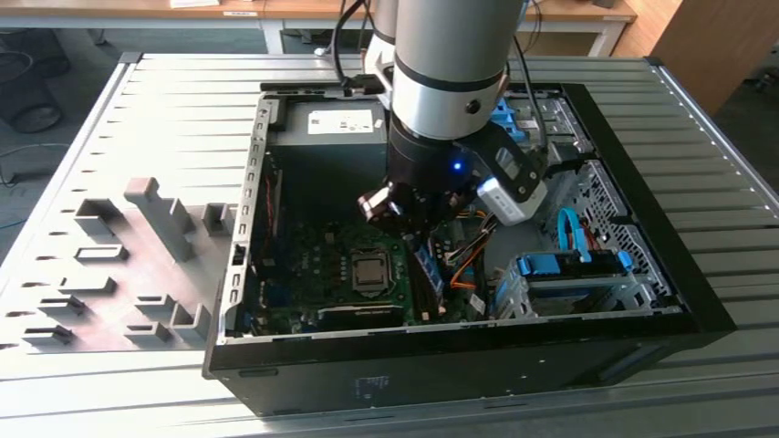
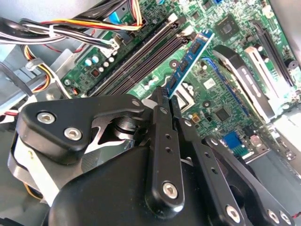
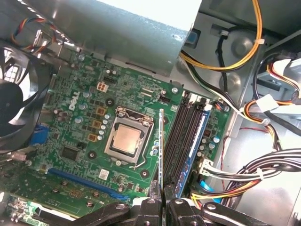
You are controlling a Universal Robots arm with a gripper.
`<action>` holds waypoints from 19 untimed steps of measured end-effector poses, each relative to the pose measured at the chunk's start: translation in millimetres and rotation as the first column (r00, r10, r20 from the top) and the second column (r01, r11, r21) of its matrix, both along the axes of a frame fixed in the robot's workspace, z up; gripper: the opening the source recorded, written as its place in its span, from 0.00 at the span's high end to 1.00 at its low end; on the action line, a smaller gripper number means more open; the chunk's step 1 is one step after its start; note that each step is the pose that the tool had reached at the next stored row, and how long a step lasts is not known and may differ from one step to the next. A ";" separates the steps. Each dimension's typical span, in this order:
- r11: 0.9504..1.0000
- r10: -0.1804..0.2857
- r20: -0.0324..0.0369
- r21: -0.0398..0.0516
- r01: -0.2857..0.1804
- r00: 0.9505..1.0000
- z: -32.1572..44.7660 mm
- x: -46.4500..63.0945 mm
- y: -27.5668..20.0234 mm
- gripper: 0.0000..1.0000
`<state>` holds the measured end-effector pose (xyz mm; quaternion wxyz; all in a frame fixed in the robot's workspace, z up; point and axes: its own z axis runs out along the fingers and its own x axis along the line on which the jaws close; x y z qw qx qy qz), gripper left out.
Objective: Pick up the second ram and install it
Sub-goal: 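Insert the second ram into the second slot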
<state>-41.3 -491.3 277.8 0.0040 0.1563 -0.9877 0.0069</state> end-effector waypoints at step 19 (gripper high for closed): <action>0.988 -0.151 0.000 0.000 0.151 0.988 -0.7 0.0 0.0 0.86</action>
